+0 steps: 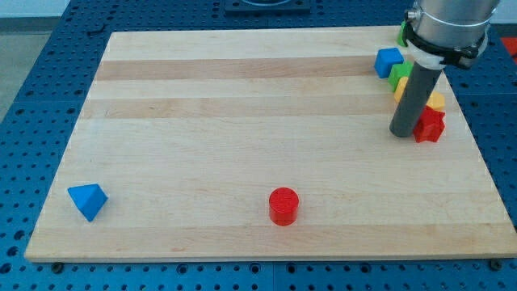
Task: Slide red circle closer to the red star
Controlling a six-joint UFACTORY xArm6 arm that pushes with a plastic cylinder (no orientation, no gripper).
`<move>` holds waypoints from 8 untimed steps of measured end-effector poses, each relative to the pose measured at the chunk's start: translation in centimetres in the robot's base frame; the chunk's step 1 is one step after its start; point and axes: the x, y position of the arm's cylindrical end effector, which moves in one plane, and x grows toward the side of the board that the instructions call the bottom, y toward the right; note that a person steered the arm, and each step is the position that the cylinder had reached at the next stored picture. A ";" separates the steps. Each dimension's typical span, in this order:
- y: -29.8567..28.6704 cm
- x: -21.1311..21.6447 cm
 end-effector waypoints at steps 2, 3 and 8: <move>-7.4 5.3; -14.2 7.8; -17.4 11.2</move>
